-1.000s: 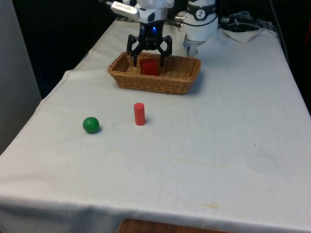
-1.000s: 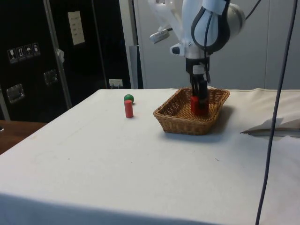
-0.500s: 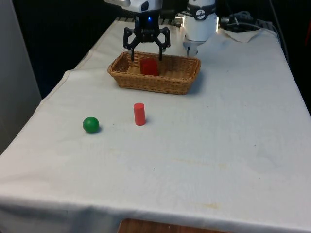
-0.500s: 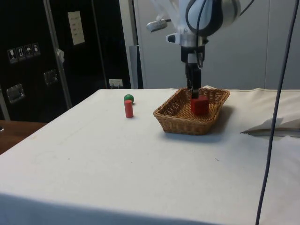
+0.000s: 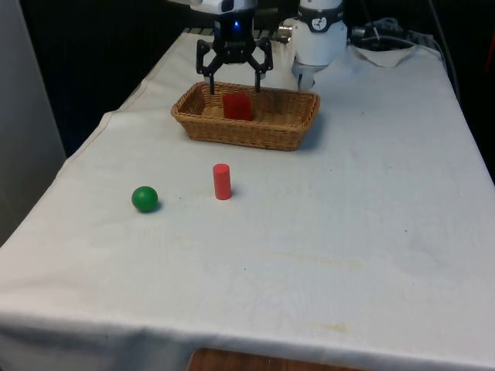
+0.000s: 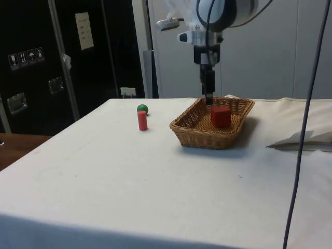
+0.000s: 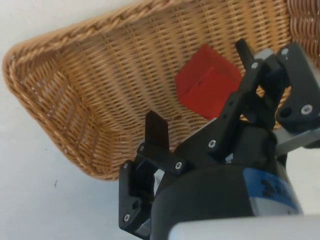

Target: Pick up the object to the left of the cylinder and place it into the basket.

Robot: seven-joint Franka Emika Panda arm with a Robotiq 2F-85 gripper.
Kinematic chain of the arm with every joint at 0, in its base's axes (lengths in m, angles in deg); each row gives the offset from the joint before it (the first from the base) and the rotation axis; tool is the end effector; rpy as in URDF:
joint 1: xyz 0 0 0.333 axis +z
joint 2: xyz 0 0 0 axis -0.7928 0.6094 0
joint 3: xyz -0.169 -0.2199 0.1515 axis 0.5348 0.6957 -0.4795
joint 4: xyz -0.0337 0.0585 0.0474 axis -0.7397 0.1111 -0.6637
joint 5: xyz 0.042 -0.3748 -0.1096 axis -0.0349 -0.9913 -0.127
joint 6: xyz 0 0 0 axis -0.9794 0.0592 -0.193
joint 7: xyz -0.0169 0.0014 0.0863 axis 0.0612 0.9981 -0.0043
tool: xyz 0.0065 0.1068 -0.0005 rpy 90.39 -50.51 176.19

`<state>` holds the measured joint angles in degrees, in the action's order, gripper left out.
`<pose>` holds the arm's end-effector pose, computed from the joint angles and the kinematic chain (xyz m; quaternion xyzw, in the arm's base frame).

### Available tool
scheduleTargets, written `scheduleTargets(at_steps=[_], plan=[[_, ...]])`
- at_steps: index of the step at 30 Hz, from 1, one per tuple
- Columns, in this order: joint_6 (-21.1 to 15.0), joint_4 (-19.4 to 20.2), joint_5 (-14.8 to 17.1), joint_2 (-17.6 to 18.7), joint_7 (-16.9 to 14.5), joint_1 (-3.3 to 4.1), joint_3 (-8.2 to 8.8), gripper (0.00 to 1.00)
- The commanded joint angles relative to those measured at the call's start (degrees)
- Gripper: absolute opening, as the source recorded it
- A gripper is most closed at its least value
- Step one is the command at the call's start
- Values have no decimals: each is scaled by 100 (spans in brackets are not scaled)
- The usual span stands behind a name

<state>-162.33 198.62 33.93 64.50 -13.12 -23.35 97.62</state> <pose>0.4194 -0.1528 0.2486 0.9851 0.1685 0.0233 0.0230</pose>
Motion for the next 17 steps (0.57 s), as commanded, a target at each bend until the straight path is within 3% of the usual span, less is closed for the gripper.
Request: scheduleTargets(at_steps=[1, 8, 16, 17], plan=[[92, -46, 120, -6, -46, 6, -40, 100], [246, -264, 258, 189, -6, 23, -143, 100], [447, -516, 464, 401, 92, 63, -390, 100], [407, -487, 430, 378, 52, 40, -355, 100]])
